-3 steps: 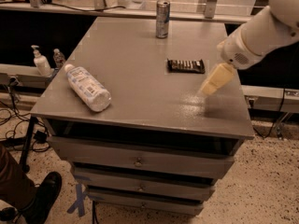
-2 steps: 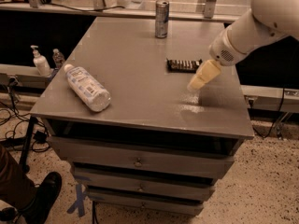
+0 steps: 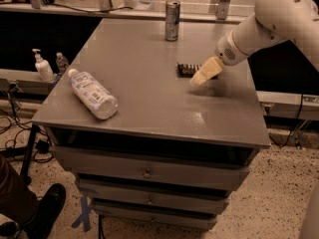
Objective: Move rxbar chocolate near blue plastic bottle
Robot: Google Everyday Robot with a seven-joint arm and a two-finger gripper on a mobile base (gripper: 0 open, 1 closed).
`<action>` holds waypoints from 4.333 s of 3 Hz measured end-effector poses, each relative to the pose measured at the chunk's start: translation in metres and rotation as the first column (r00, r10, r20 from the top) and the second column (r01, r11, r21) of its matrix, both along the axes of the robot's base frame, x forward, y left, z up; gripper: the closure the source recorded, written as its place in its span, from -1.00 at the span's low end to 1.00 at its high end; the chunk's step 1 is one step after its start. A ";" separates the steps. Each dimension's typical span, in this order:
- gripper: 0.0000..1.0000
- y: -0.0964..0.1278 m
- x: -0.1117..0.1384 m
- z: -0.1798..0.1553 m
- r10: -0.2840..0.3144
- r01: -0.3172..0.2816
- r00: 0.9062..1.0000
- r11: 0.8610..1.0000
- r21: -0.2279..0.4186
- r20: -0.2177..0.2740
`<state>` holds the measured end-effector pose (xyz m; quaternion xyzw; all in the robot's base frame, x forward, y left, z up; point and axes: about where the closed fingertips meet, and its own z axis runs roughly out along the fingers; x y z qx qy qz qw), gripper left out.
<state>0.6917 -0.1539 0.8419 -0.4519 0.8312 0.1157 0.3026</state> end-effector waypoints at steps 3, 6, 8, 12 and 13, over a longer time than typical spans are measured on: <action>0.28 -0.001 0.031 -0.015 -0.049 0.052 0.998 0.996 0.070 -0.045; 1.00 0.018 0.013 0.007 0.013 -0.009 0.999 0.993 0.119 -0.039; 1.00 0.087 -0.031 0.060 0.107 -0.104 0.994 0.962 0.254 0.004; 1.00 0.190 -0.055 0.025 0.260 -0.259 0.965 0.935 0.242 0.028; 1.00 0.214 -0.066 0.021 0.303 -0.302 0.952 0.924 0.234 0.031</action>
Offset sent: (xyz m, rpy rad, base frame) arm 0.0420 -0.0069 -0.0168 0.0981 0.0538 -0.0787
